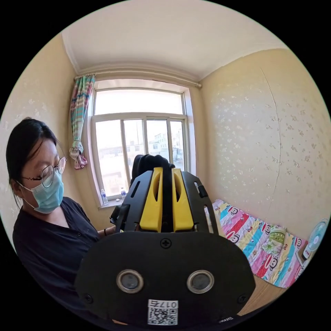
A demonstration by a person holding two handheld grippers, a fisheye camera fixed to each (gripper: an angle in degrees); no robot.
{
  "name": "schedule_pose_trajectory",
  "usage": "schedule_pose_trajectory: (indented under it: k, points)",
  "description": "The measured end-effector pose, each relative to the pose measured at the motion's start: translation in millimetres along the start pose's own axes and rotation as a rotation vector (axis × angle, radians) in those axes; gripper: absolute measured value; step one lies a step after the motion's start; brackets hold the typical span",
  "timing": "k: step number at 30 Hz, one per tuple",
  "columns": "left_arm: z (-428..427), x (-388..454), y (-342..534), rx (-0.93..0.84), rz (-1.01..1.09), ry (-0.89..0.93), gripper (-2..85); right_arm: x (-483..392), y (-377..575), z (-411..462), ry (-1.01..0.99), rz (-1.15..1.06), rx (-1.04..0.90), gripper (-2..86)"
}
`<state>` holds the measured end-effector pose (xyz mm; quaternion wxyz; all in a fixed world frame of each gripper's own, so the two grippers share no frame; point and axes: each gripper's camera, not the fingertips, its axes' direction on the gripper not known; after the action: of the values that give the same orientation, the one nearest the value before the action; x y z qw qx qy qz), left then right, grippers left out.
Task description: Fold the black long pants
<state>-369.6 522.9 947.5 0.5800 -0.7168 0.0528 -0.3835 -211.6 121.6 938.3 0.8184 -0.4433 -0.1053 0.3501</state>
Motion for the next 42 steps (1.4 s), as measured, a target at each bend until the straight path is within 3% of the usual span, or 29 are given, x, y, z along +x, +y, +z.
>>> schedule_pose_trajectory:
  k: [6,8,11,18,24,26,30,35,37,42]
  points:
    - [-31,10,9,0.024,0.093,-0.138,14.2,-15,-18,8,-0.041,-0.002,0.025,1.1]
    - [-25,22,7,-0.068,0.191,-0.240,13.7,-21,-22,5,-0.027,-0.001,0.049,1.1]
    - [-15,29,1,-0.165,0.179,-0.446,16.3,-29,-28,0,-0.070,-0.024,0.083,1.1]
    - [-63,71,-26,0.288,0.217,-0.358,16.4,-52,-16,-4,-0.088,-0.032,0.100,1.3]
    - [-148,55,-27,0.649,0.106,-0.089,0.7,-50,18,-29,-0.016,0.009,0.088,1.7]
    - [-168,39,-30,0.682,0.045,-0.010,-0.1,-46,33,-41,-0.008,0.037,0.098,1.9]
    - [-195,39,-24,0.725,0.025,-0.118,-0.7,-43,62,-57,-0.031,0.083,0.117,2.2]
    - [-226,52,-10,0.831,0.007,0.014,-0.7,-61,84,-87,-0.062,0.117,0.155,2.3]
    - [-252,76,6,0.989,0.098,0.098,-0.8,-77,90,-99,-0.071,0.103,0.154,2.3]
    - [-265,142,-6,0.873,0.234,-0.282,-0.8,-130,98,-112,-0.071,0.040,0.202,2.2]
